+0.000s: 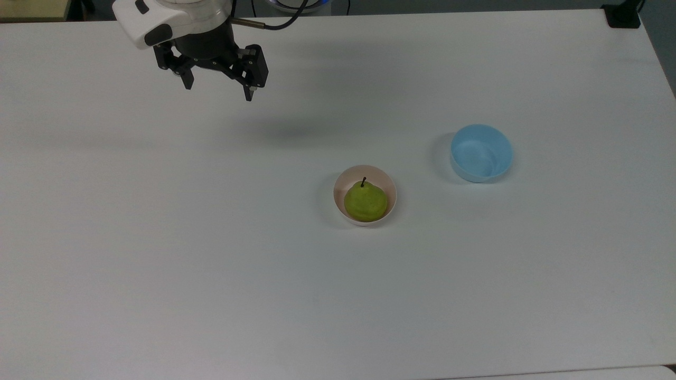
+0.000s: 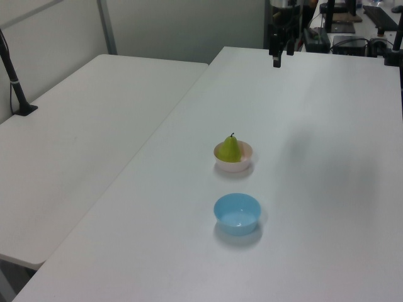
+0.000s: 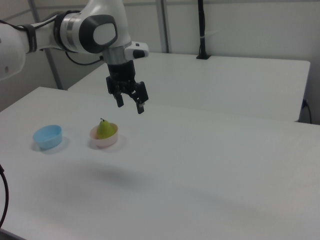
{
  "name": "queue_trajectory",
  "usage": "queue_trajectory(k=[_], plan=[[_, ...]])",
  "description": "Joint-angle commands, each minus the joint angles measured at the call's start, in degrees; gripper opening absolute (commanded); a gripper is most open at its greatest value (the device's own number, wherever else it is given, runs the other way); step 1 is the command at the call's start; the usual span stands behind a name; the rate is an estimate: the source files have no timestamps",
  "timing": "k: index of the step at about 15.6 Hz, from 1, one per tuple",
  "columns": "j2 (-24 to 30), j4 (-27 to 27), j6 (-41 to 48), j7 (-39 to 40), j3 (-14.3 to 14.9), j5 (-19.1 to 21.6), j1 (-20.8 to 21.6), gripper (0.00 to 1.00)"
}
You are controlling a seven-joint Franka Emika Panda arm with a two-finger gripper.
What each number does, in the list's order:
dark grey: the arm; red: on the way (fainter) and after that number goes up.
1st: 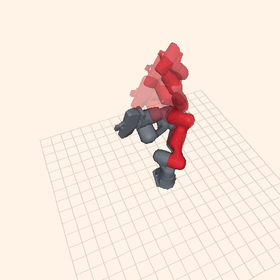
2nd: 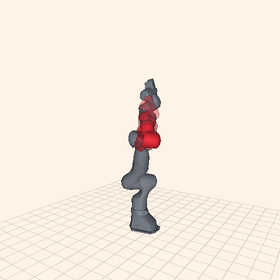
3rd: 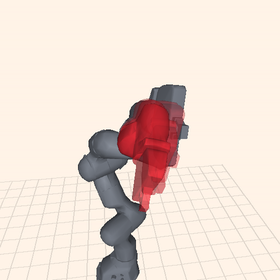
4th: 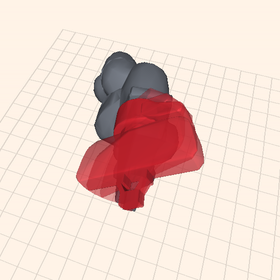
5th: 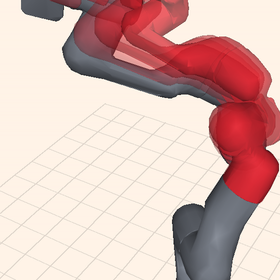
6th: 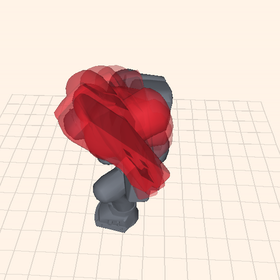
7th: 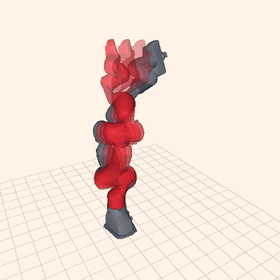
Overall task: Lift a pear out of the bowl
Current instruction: 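Move the open gripper toward the pink bowl holding the green pear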
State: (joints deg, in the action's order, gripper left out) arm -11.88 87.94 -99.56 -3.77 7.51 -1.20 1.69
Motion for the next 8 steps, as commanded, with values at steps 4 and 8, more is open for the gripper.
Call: queue_trajectory(k=[4, 8], plan=[[2.3, 1.27, 2.53, 0.78, 1.1, -0.12, 0.42, 1.0], [1.86, 1.27, 2.0, 0.78, 1.1, 0.05, 0.86, 1.0]])
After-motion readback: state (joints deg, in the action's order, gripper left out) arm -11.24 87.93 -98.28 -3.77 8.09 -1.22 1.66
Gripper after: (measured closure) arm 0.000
